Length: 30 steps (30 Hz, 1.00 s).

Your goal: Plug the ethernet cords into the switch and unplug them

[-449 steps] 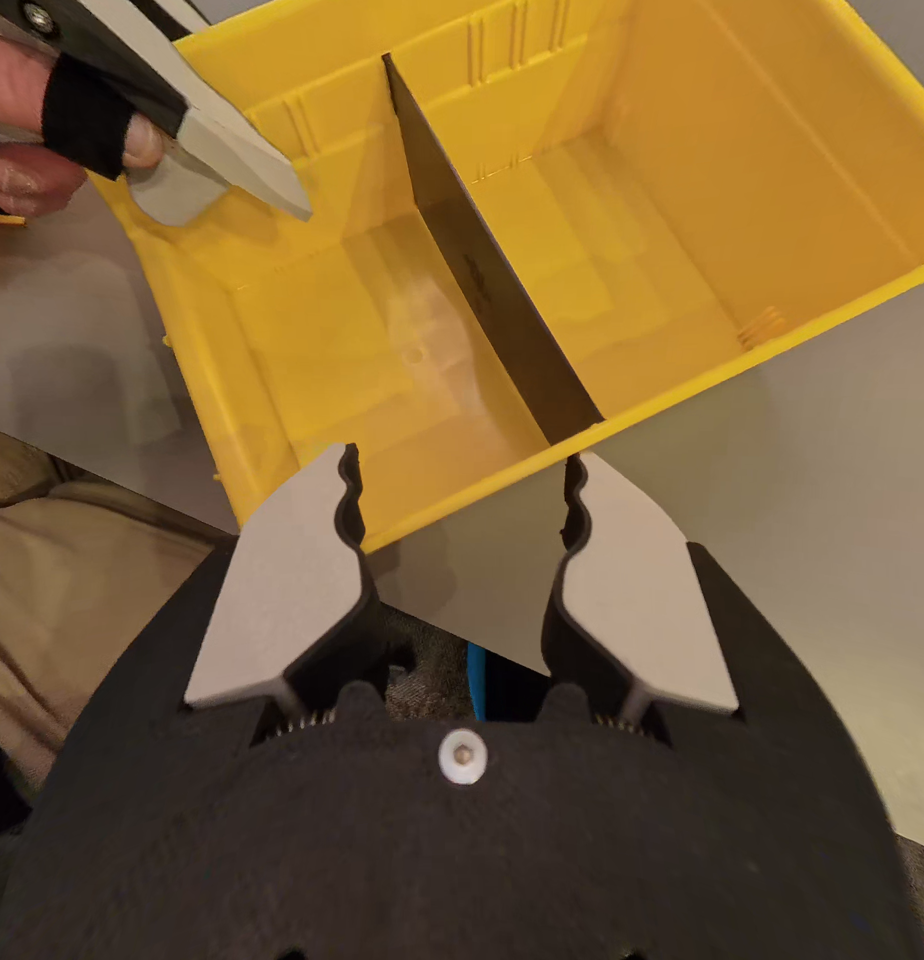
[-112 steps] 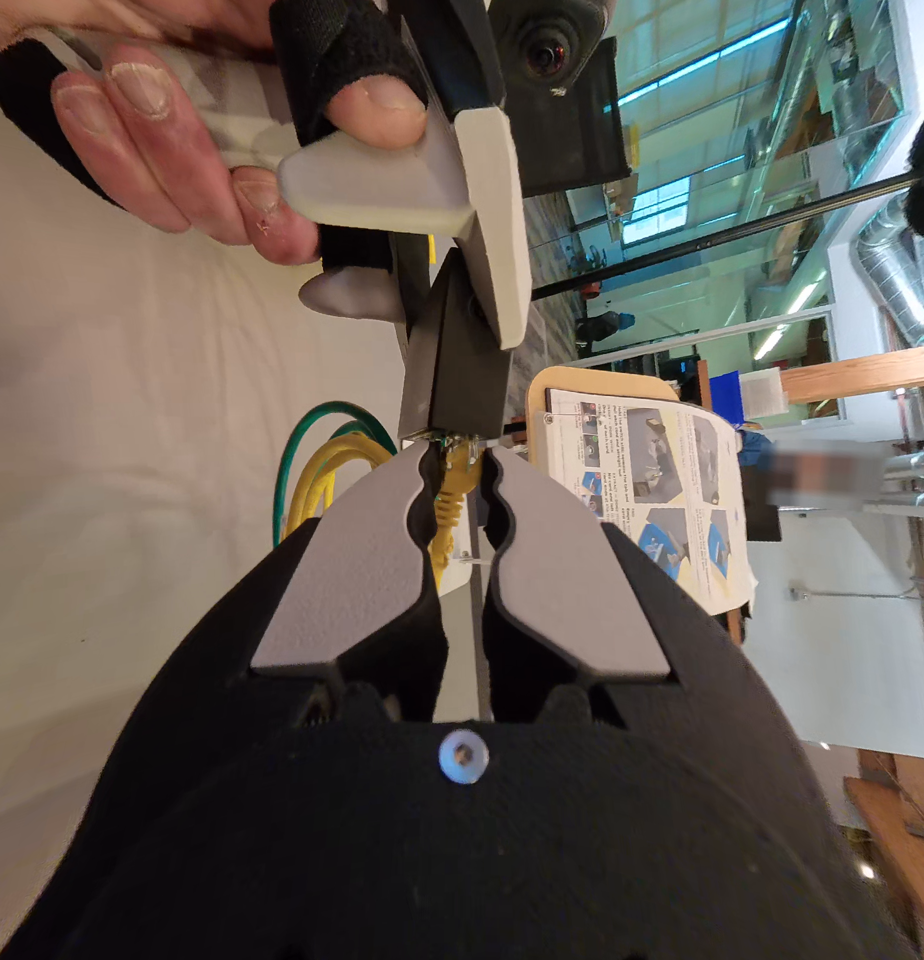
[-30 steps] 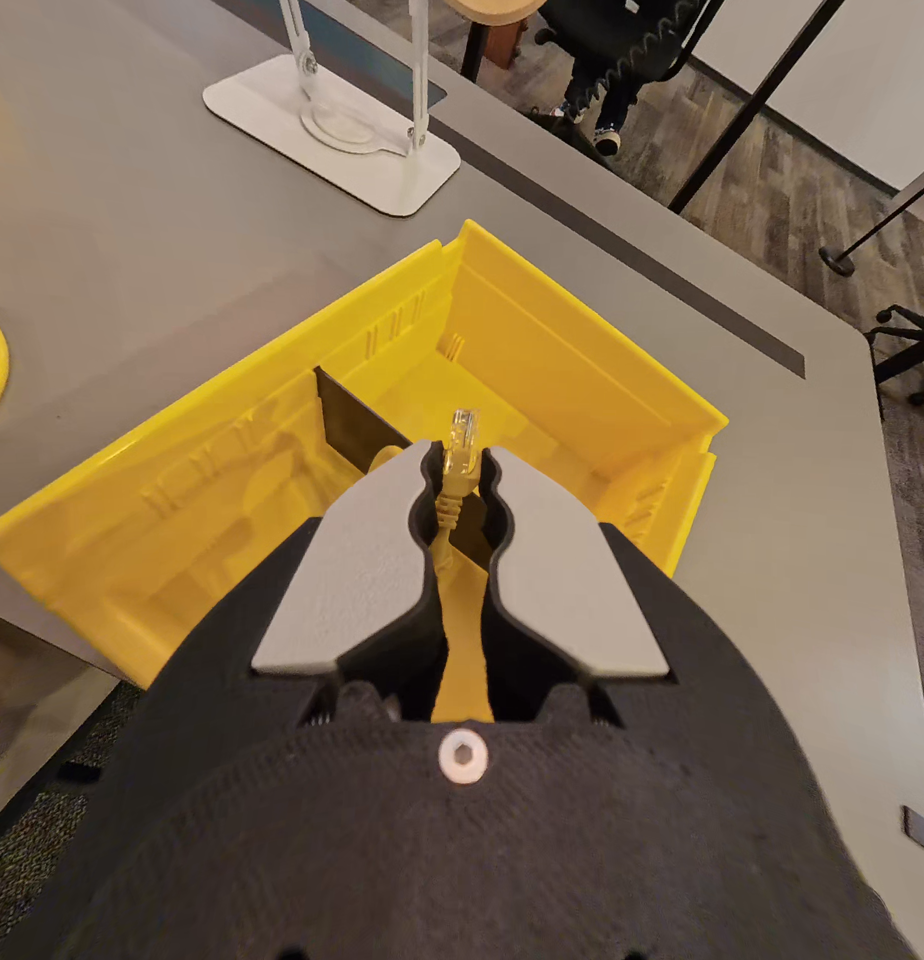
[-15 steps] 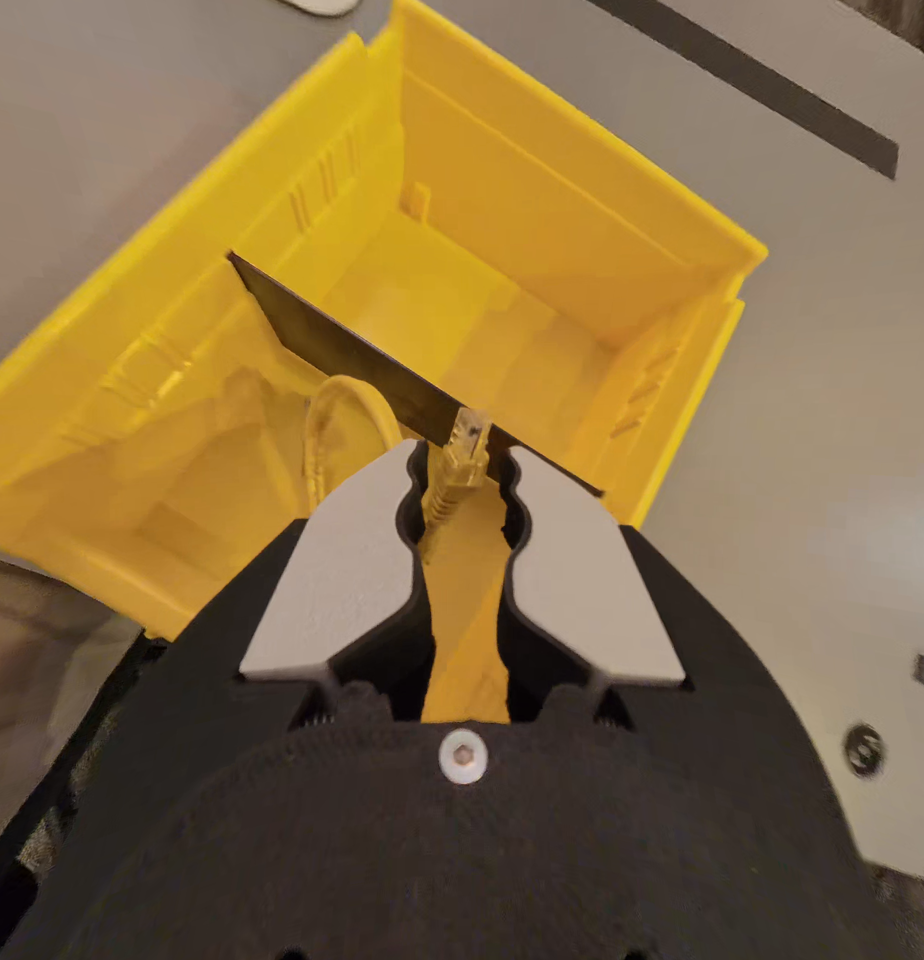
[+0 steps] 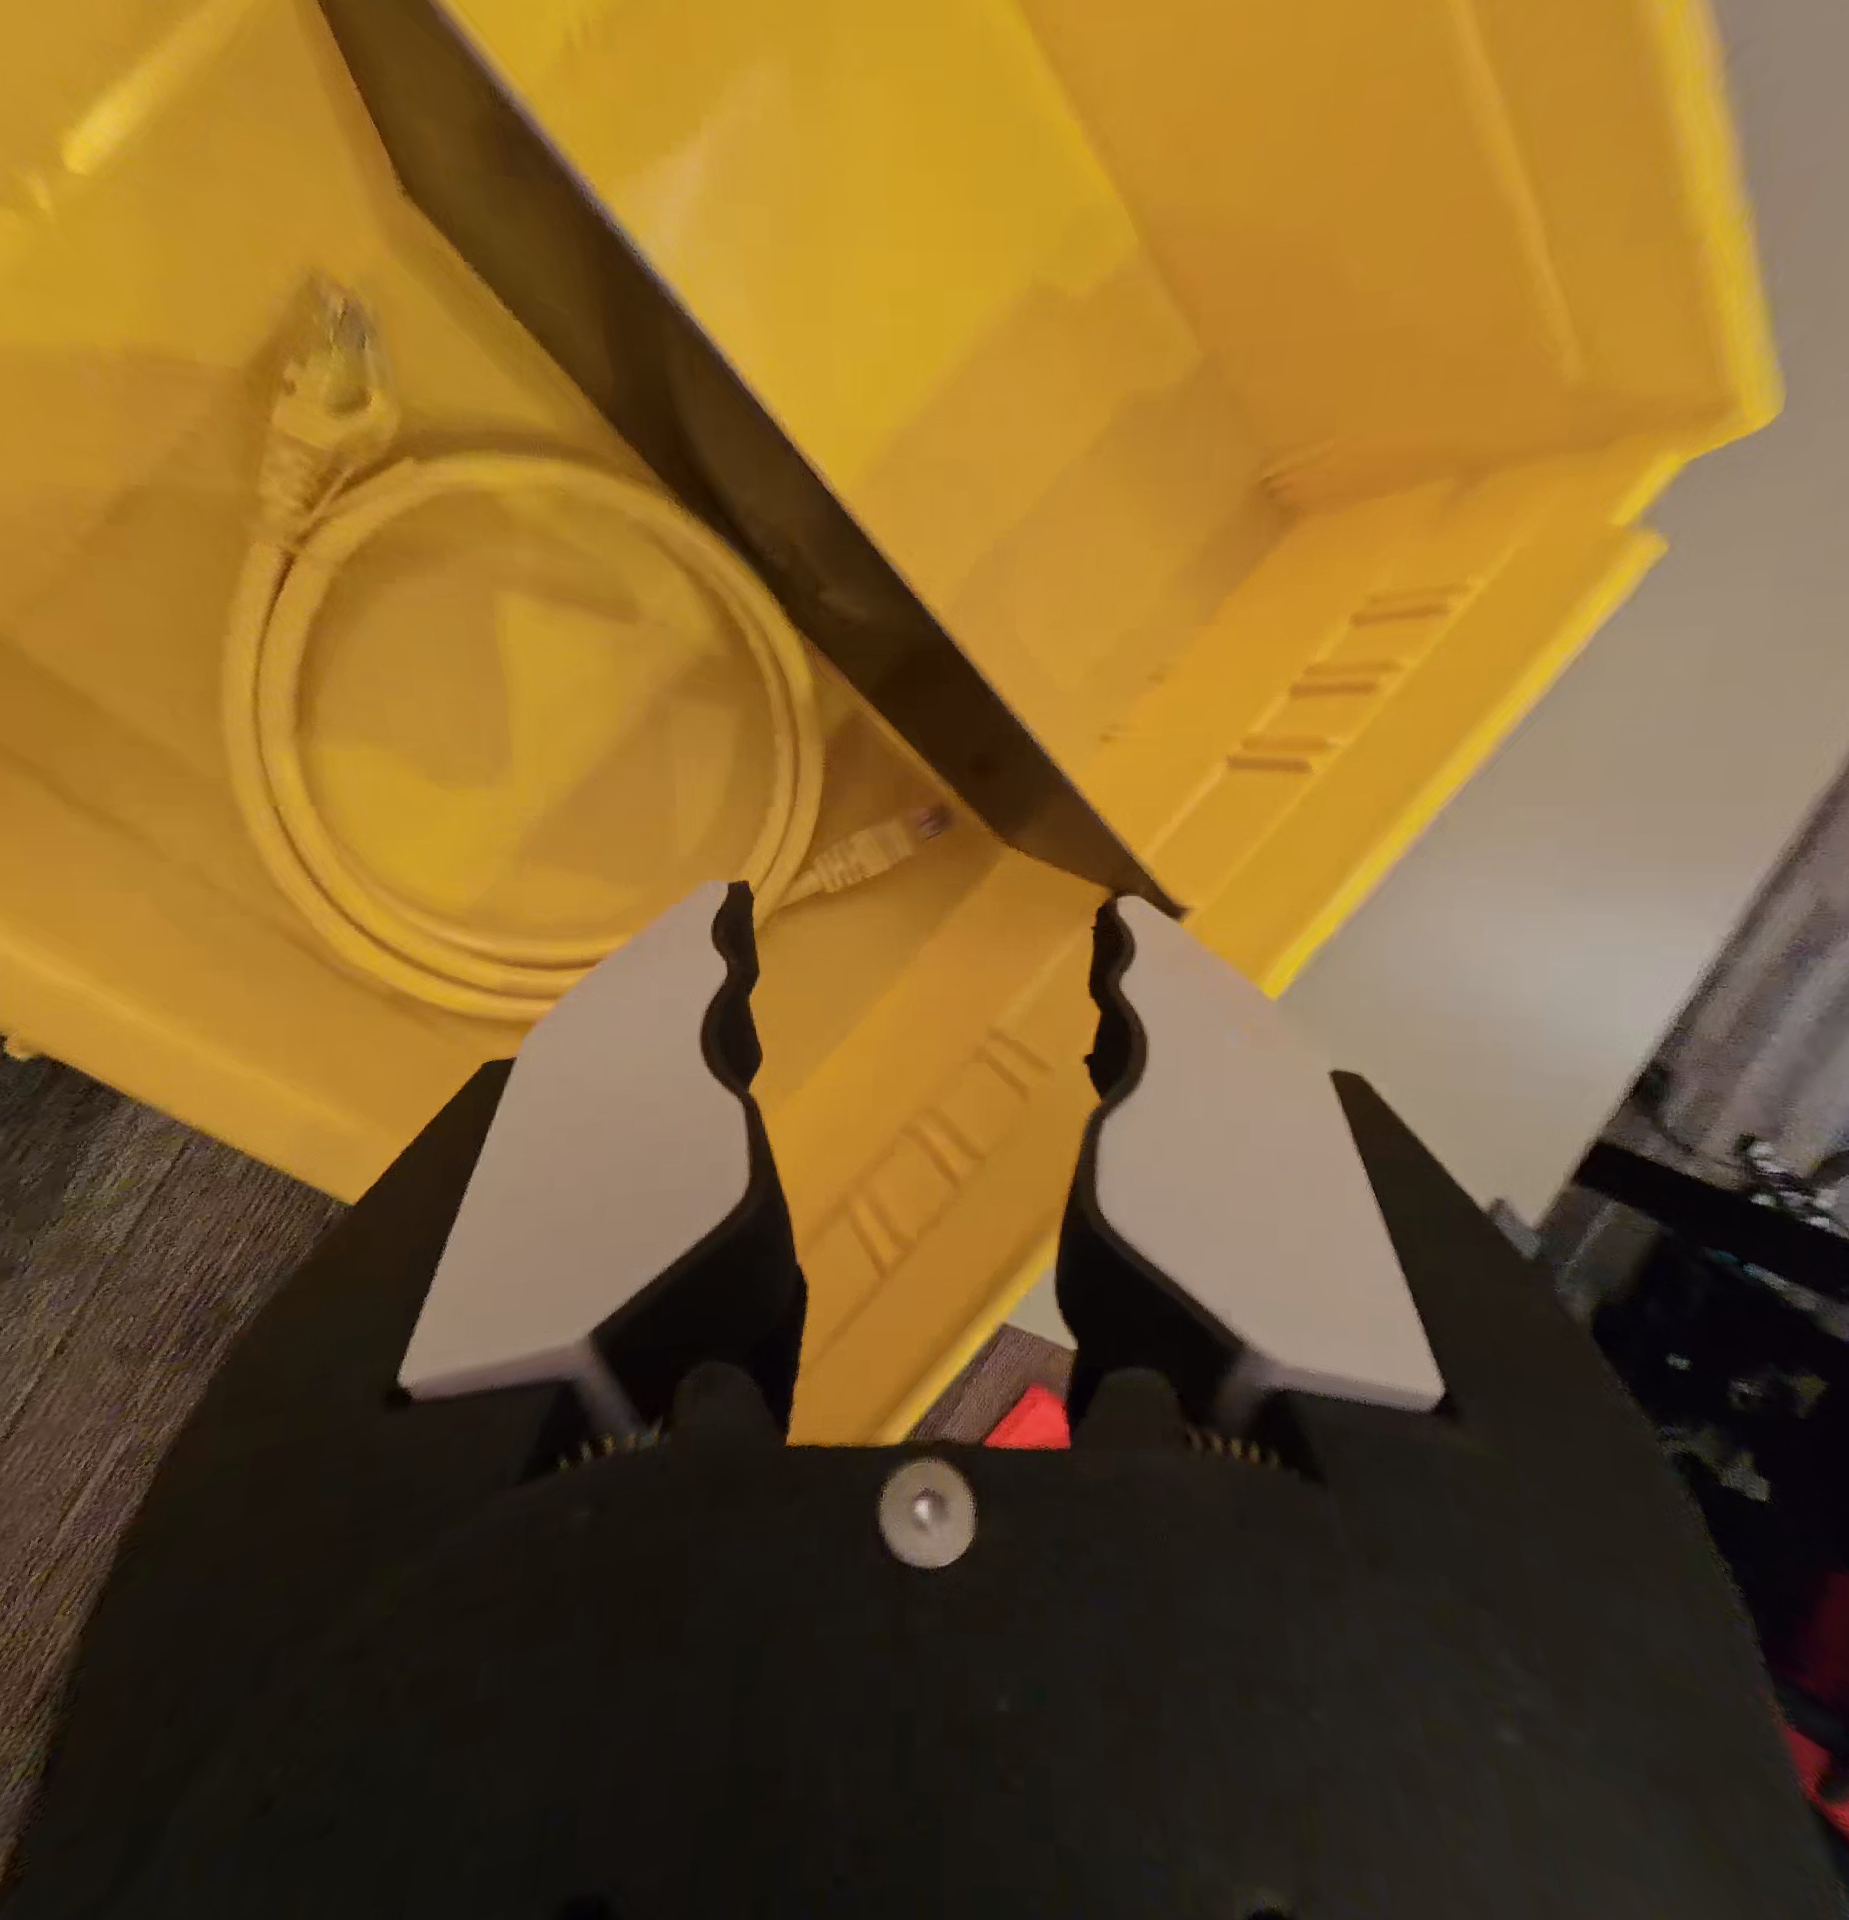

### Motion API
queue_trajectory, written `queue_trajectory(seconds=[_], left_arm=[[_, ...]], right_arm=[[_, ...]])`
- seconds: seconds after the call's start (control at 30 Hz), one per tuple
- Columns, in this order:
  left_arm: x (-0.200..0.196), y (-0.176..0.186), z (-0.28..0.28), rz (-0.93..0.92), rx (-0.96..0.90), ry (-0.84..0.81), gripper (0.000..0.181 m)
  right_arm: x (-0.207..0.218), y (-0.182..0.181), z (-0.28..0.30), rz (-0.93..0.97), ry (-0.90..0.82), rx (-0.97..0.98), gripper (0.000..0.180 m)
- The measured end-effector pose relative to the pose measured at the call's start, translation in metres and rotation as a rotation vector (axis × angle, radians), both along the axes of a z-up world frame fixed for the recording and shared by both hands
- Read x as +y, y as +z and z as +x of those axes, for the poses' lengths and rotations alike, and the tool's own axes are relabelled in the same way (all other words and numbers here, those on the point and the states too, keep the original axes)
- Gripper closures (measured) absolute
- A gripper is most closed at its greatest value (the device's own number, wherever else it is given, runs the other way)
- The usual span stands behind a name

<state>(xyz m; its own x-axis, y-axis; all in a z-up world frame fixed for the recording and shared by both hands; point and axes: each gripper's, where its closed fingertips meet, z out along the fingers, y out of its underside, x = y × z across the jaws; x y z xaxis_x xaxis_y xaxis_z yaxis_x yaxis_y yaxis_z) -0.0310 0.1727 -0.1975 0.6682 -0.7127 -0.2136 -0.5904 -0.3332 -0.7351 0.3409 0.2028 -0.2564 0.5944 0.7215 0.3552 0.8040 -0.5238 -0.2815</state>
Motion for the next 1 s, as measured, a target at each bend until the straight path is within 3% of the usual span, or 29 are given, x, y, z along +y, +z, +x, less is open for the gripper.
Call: queue_trajectory(seconds=[0.03,0.13,0.27,0.37,0.57,0.7,0.87,1.0], left_arm=[[0.004,0.001,-0.004,0.017,-0.003,0.015,0.168],[0.011,0.010,-0.011,0.116,0.006,0.027,0.168],[0.015,0.034,-0.013,0.255,-0.025,0.051,0.168],[0.012,0.059,-0.016,0.364,-0.074,0.075,0.168],[-0.003,0.101,-0.019,0.452,-0.199,0.078,0.168],[-0.004,0.112,-0.025,0.475,-0.205,0.085,0.167],[0.001,0.113,-0.039,0.487,-0.224,0.093,0.167],[0.006,0.102,-0.043,0.432,-0.240,0.089,0.157]], right_arm=[[0.002,0.011,-0.002,0.056,0.000,0.007,0.118],[-0.003,0.061,-0.045,0.254,0.113,0.170,0.124],[-0.065,0.095,-0.164,0.133,0.396,0.580,0.113],[-0.083,0.088,-0.222,0.011,0.423,0.733,0.105],[-0.098,0.054,-0.279,-0.230,0.454,0.827,0.099],[-0.112,0.081,-0.301,-0.384,0.536,1.092,0.149],[-0.106,0.100,-0.306,-0.365,0.555,1.220,0.152],[-0.098,0.110,-0.305,-0.186,0.588,1.166,0.152]])
